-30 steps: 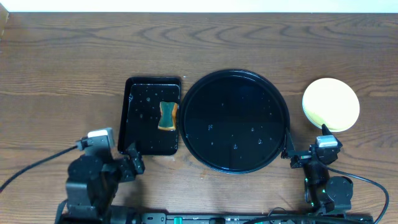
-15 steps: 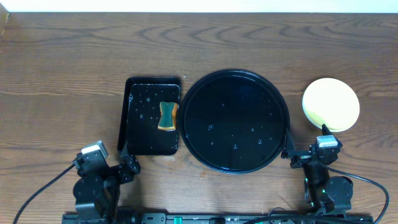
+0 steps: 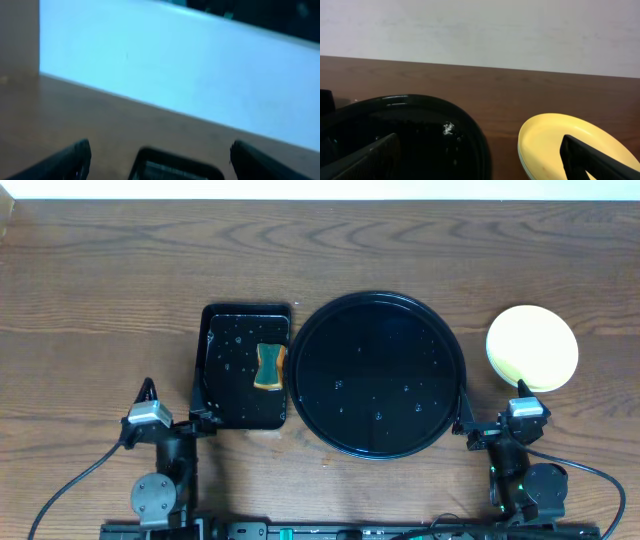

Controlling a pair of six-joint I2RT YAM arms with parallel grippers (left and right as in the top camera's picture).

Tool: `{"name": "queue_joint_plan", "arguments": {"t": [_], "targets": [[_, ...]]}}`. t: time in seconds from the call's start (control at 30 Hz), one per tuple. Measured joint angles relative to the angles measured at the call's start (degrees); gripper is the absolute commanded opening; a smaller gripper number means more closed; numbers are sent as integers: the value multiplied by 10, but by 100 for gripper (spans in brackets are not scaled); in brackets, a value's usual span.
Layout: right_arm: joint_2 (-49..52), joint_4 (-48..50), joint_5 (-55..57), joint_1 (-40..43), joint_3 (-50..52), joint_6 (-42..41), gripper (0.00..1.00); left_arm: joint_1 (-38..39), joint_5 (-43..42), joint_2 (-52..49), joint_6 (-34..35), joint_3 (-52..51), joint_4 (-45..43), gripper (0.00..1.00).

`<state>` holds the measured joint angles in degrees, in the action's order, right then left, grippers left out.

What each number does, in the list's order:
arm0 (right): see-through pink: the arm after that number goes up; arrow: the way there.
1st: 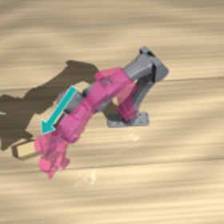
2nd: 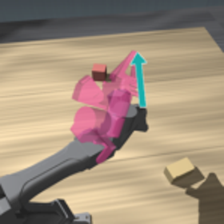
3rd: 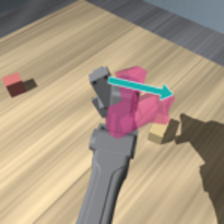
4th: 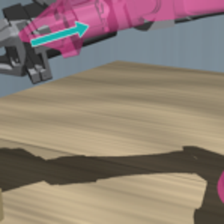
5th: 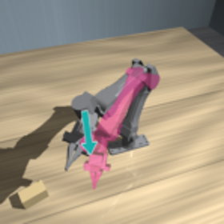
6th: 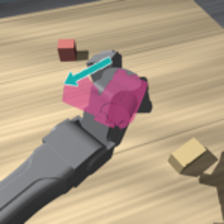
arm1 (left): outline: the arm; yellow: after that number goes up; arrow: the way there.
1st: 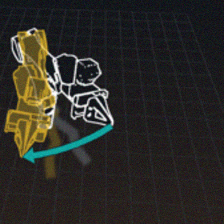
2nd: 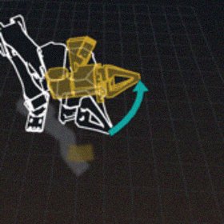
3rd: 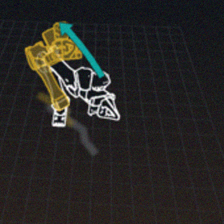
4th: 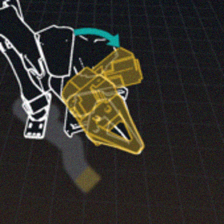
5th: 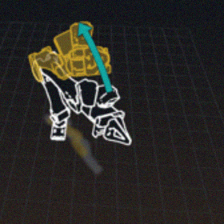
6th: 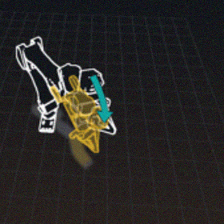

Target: Clean dirty plates on tray and stack at the side

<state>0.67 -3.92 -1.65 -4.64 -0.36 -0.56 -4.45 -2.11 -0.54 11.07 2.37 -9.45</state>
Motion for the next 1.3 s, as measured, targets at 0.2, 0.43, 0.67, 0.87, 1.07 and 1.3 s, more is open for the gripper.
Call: {"name": "queue_joint_plan", "arguments": {"t": [0.2,0.43,0.67,0.87,1.07,1.3], "targets": [[0,0,0,0,0,0,99,0,-27,0,-39,-19,67,90],[0,0,0,0,0,0,99,0,-26,-1,-39,-16,105,90],[0,0,1,0,0,0,99,0,-26,-1,-39,-16,105,90],[0,0,0,0,0,0,99,0,-26,-1,-39,-16,105,90],[0,0,0,0,0,0,99,0,-26,-1,-39,-16,105,90],[0,0,1,0,0,0,99,0,-26,-1,-39,-16,105,90]]}}
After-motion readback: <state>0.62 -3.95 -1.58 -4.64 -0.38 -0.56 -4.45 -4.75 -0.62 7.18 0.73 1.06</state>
